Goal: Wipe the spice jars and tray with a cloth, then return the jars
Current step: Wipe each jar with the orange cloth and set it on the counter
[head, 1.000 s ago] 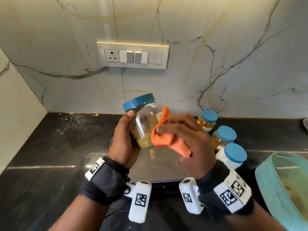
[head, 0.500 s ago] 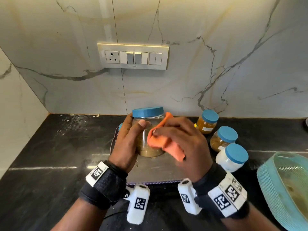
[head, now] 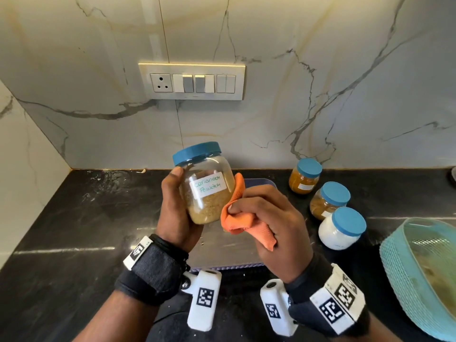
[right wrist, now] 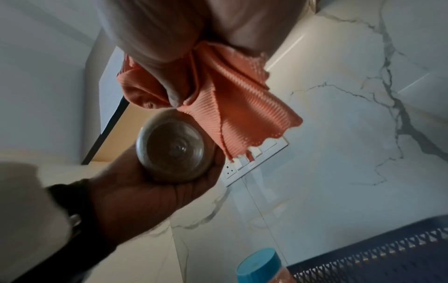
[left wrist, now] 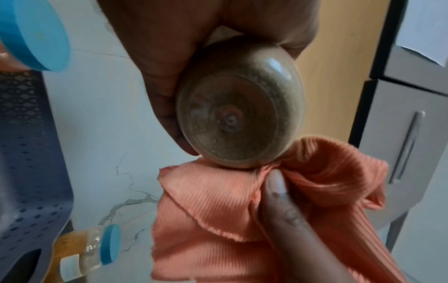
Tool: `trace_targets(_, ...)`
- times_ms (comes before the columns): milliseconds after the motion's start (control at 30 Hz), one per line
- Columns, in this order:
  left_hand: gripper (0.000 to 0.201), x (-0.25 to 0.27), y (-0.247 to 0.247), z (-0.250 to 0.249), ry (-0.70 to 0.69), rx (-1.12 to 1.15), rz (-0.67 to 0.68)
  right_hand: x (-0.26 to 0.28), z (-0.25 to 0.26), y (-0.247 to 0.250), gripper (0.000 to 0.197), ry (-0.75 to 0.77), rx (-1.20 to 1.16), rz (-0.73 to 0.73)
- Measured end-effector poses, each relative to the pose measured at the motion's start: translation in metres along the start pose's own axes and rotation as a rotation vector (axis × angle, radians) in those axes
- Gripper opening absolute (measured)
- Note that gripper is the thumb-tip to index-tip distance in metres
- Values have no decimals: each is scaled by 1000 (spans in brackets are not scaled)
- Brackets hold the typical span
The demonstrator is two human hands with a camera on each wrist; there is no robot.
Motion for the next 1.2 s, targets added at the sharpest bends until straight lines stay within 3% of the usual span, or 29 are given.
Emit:
trace_targets(100, 72, 7, -9, 2, -4, -105, 70, -18, -8, 8, 21, -41, -12, -81)
trace_targets(267, 91, 20, -20, 13, -22, -154, 74, -30, -27, 20, 18, -260, -79, -188)
trace_targets(367, 73, 26, -26, 15, -32, -126, 55, -12, -29, 28, 20, -353, -54, -166)
trace_targets(467, 69, 29, -31, 20, -33, -144, 24, 10, -32, 39, 25, -423, -23, -117)
trace_targets(567, 90, 29, -38, 29, -33, -172, -16, 32, -36, 52, 26, -466, -14, -71)
trace_targets(600, 88, 28, -40, 32, -53, -156, -20, 38, -37, 57, 26, -476, -15, -63)
trace_targets(700, 57, 28, -52, 50, -63, -147, 8, 51, -45, 78, 25, -524, -17, -81)
trace_targets(800, 51, 34, -64, 77, -23, -167, -4, 62, -55, 103, 24, -573, 13, -105)
trace_targets(1100, 53, 36, -96, 119, -165, -504, 37, 83, -81, 157, 24, -641, 26, -85)
trace_targets(1200, 60, 33, -114, 130, -212, -671, 106, 81, -98, 199, 21, -659, 49, -219)
Point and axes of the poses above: each hand's wrist, its own x-axis away from the middle knuckle, its own y-axis out of the back of the hand, z = x × y, the point moved 6 cm from there along -x, towards the middle knuckle, and after that the axes turned 15 degrees about -z, right-handed, at the moved point
